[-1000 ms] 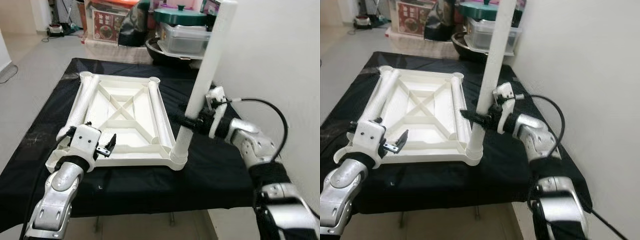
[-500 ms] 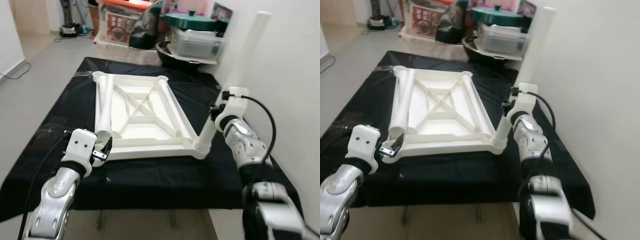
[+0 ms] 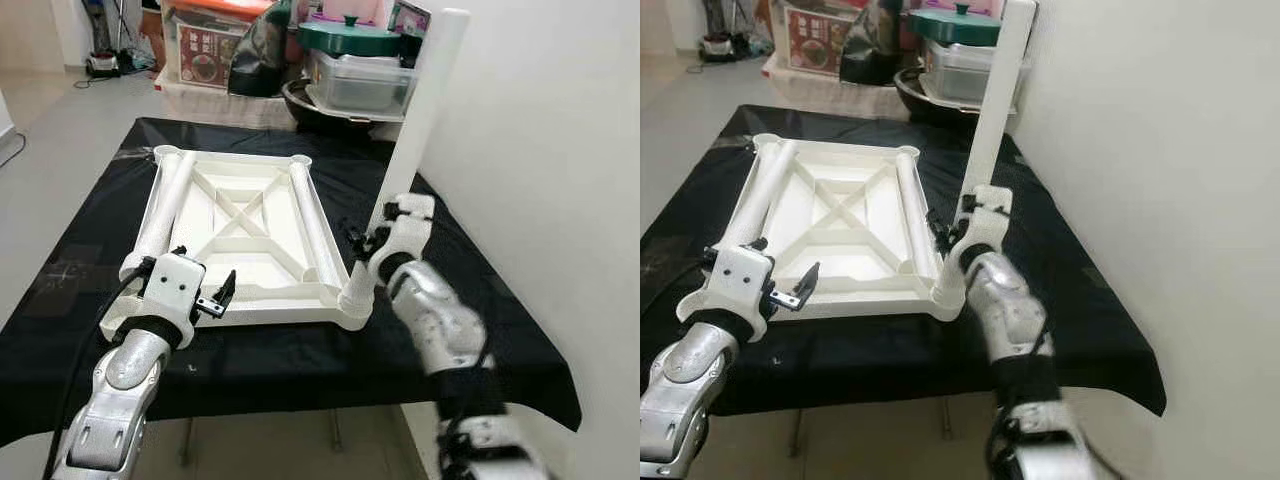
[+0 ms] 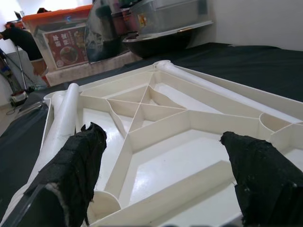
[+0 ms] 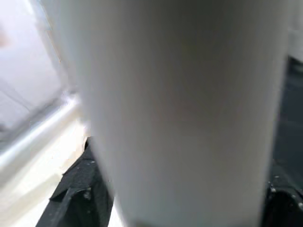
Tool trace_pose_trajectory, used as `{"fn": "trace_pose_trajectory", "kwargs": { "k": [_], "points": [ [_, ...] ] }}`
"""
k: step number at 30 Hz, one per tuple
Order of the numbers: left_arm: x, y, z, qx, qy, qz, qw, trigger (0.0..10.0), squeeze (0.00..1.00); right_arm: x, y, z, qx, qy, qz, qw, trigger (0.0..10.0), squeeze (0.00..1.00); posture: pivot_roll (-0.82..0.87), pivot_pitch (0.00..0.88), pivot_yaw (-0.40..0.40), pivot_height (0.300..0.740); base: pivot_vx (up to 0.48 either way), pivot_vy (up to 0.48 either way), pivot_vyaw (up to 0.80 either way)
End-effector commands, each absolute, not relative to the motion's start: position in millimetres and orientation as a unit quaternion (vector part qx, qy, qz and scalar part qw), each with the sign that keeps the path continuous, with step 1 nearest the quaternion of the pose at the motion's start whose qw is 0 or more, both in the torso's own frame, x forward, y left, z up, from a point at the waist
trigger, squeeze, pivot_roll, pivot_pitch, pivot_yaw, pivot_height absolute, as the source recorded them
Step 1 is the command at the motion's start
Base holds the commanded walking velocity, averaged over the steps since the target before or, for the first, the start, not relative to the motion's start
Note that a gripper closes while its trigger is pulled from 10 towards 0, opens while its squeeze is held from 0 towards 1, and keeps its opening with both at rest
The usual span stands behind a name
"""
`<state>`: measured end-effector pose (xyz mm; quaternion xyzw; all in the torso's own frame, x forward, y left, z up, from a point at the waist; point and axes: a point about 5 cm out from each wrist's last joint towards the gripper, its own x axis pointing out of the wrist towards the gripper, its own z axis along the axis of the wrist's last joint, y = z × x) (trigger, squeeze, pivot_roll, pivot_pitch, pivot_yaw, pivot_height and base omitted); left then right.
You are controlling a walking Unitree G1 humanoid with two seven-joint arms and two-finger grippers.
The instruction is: Building children table
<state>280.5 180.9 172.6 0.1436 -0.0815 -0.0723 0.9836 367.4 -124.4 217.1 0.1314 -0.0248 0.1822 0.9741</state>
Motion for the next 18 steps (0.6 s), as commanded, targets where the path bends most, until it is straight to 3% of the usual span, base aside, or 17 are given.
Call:
{"fn": "trace_pose_trajectory", "kwargs": {
  "k": [1,5,7,9,10,11,12,15,16,18],
  "points": [
    [281,178,170,0.143,-0.078,-0.078,0.984,10.0,0.00,366,-123,228,0.140,-0.047,0.233,0.961,10.0,0.00,0.12,0.000,-0.172,0.740,0.000,0.000,0.00],
    [281,176,169,0.145,-0.077,-0.082,0.983,10.0,0.00,358,-134,229,0.107,-0.042,0.337,0.935,10.0,0.00,0.12,0.000,-0.173,0.740,0.000,0.000,0.00],
    [282,176,169,0.148,-0.076,-0.087,0.982,10.0,0.00,357,-144,221,0.044,-0.008,0.435,0.899,10.0,0.00,0.13,0.000,-0.174,0.740,0.000,0.000,0.00],
    [283,176,168,0.148,-0.075,-0.088,0.982,10.0,0.00,358,-147,218,0.028,0.003,0.457,0.889,10.0,0.00,0.13,0.000,-0.174,0.740,0.000,0.000,0.00],
    [284,177,166,0.150,-0.070,-0.082,0.983,10.0,0.00,364,-149,215,0.018,0.013,0.454,0.890,4.5,0.00,0.13,0.000,-0.174,0.740,0.000,0.000,0.00],
    [284,177,166,0.150,-0.070,-0.082,0.983,10.0,0.00,364,-149,215,0.018,0.013,0.454,0.890,4.5,0.00,0.13,0.000,-0.174,0.740,0.000,0.000,0.00],
    [284,178,164,0.144,-0.064,-0.080,0.984,10.0,0.00,372,-149,212,0.017,0.023,0.434,0.901,0.0,0.00,0.14,0.000,-0.180,0.740,0.000,0.000,0.00],
    [284,178,160,0.137,-0.054,-0.084,0.985,10.0,0.00,379,-148,211,0.017,0.032,0.398,0.917,0.0,0.00,0.14,0.000,-0.184,0.740,0.000,0.000,0.00],
    [283,179,156,0.132,-0.043,-0.089,0.986,10.0,0.00,389,-151,208,0.016,0.048,0.328,0.943,0.0,0.00,0.15,0.000,-0.186,0.740,0.000,0.000,0.00],
    [282,179,154,0.129,-0.036,-0.094,0.986,10.0,0.00,394,-153,206,0.015,0.058,0.280,0.958,0.0,0.00,0.15,0.000,-0.186,0.740,0.000,0.000,0.00]
  ]
}}
